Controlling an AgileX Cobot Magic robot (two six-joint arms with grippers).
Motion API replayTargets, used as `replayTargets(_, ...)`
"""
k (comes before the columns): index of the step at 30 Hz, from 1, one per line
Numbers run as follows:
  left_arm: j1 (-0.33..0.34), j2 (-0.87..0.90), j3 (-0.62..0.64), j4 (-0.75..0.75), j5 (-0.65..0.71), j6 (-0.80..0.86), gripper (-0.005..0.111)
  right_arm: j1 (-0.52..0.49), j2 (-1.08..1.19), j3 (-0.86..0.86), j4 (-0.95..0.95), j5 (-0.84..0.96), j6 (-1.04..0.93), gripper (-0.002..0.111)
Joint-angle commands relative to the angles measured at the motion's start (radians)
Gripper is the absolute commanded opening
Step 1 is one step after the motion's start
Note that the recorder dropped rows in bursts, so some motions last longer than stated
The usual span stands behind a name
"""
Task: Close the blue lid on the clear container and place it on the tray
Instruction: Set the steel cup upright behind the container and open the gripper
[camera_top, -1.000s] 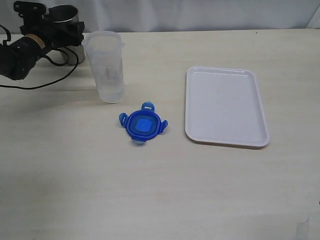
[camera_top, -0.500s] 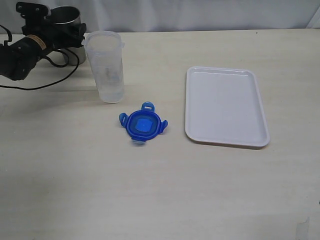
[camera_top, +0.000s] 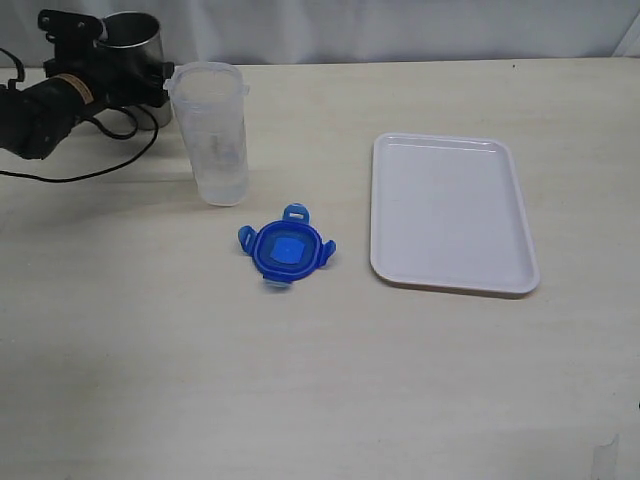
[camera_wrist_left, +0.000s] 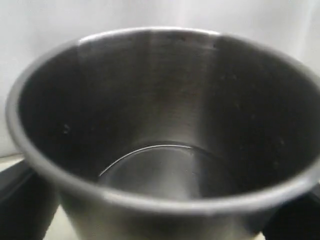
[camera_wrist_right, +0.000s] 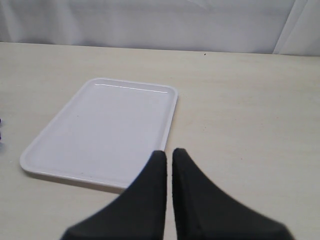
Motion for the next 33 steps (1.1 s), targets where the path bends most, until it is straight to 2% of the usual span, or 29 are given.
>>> replayTargets(1,0.000,-0.013,-0.007,0.022,0.029,-0.065,0.088,0.002,-0.004,0.002,0.002,-0.011,0.002,0.004)
replayTargets(4,0.000,-0.019,-0.003,0.023,0.072,-0.077,0.088,0.002,-0.004,0.002,0.002,-0.011,0.002,0.004)
replayTargets(7,0.000,-0.054,0.085,0.018,-0.046,-0.077,0.088,0.002,-0.004,0.002,0.002,-0.011,0.002,0.004)
replayTargets(9,0.000,-0.076,0.122,0.011,-0.063,-0.073,0.088,0.002,-0.004,0.002,0.002,-0.011,0.002,0.004)
replayTargets(14,0.000,-0.154,0.205,-0.016,0.004,-0.073,0.088,0.002,-0.004,0.002,0.002,-0.011,0.002,0.004)
replayTargets(23,0.000,-0.298,0.324,-0.016,0.036,-0.077,0.088,0.002,-0.004,0.002,0.002,-0.011,0.002,0.004)
replayTargets(33,0.000,-0.536,0.333,-0.038,0.497,-0.082,0.088,0.002,-0.004,0.002,0.002,-0.011,0.002,0.004)
